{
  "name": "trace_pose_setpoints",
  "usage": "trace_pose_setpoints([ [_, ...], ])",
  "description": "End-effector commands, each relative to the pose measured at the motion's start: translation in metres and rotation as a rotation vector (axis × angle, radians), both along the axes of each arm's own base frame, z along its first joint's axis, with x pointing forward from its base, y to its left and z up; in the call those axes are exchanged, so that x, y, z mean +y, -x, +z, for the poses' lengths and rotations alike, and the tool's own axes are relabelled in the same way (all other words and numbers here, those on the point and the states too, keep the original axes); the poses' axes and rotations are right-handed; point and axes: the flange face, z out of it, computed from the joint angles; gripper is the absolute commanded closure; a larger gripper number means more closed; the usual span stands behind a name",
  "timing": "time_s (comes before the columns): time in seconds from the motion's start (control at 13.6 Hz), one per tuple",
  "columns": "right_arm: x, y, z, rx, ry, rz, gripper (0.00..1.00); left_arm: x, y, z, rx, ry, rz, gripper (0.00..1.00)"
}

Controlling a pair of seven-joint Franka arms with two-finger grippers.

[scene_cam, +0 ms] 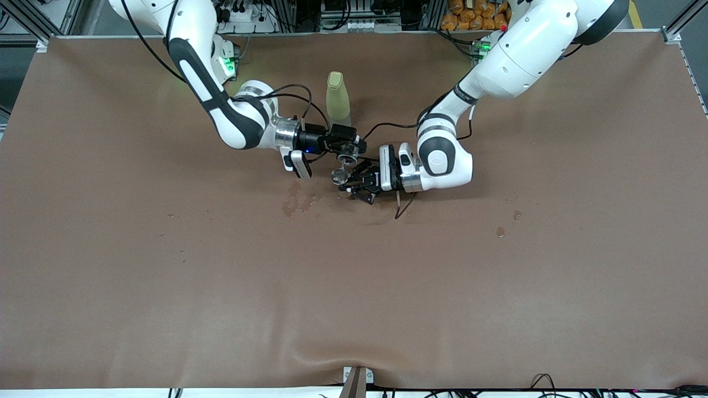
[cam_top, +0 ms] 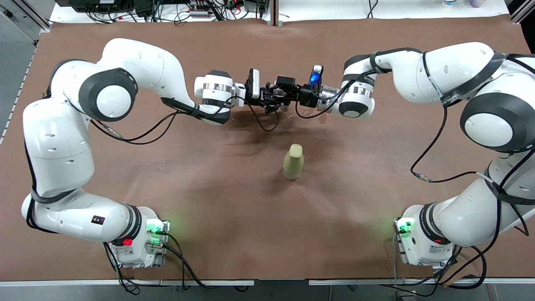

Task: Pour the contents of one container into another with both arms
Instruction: 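Tilt the beaker back upright with the right gripper above the jigger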

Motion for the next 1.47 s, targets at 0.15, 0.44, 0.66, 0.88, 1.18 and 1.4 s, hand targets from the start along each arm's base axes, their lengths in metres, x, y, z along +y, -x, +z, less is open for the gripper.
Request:
trace_pose_setpoints([
  [0.15, 0.001, 0.003, 0.011, 0.018, -0.016, -0.014, 1.0, 0.003, 0.005, 0.011, -0.016, 0.014, 0.013, 1.0],
  [0.44, 0.001, 0.002, 0.011, 0.063, -0.033, -0.029, 1.0, 0.003, 0.005, 0.012, -0.015, 0.014, 0.014, 1.0],
  [0.66, 0.003, 0.004, 0.012, 0.102, -0.048, -0.032, 1.0, 0.003, 0.005, 0.012, -0.016, 0.014, 0.013, 1.0],
  [0.88, 0.004, 0.004, 0.012, 0.12, -0.053, -0.029, 1.0, 0.005, 0.003, 0.013, -0.016, 0.014, 0.018, 1.0],
  [1.18, 0.005, 0.005, 0.012, 0.127, -0.055, -0.027, 1.0, 0.007, 0.004, 0.014, -0.017, 0.011, 0.018, 1.0],
  [1.4, 0.004, 0.004, 0.013, 0.122, -0.056, -0.028, 1.0, 0.011, 0.006, 0.015, -0.012, 0.009, 0.02, 1.0],
])
